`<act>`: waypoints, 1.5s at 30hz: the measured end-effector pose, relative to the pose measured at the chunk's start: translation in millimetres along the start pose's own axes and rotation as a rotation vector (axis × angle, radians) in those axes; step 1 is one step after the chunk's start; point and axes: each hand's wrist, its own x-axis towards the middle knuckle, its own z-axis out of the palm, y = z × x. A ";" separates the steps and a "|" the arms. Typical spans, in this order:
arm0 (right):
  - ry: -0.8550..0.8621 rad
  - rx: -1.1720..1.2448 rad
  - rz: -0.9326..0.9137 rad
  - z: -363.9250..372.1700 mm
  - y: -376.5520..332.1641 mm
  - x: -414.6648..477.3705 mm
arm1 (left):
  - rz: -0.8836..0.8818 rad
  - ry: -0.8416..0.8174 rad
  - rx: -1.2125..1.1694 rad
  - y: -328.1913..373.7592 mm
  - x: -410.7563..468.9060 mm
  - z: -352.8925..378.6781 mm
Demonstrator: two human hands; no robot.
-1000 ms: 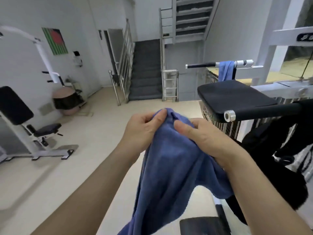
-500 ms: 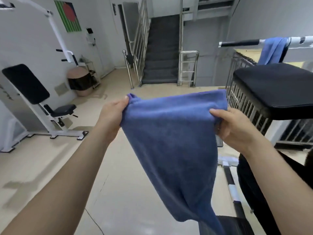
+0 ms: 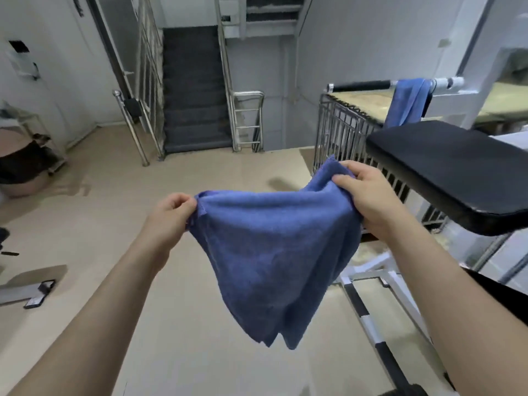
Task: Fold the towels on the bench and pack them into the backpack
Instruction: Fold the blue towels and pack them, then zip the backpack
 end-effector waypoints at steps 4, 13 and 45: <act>-0.047 -0.001 -0.048 19.2 0.1 32.4 | 0.064 -0.188 -0.057 14.9 47.8 52.2; 0.108 0.167 -0.152 -16.7 12.9 129.4 | 0.283 -0.592 -0.313 83.8 133.5 207.9; 0.875 -0.442 0.789 -214.0 21.1 209.6 | 0.530 -0.731 -0.225 130.1 470.5 615.1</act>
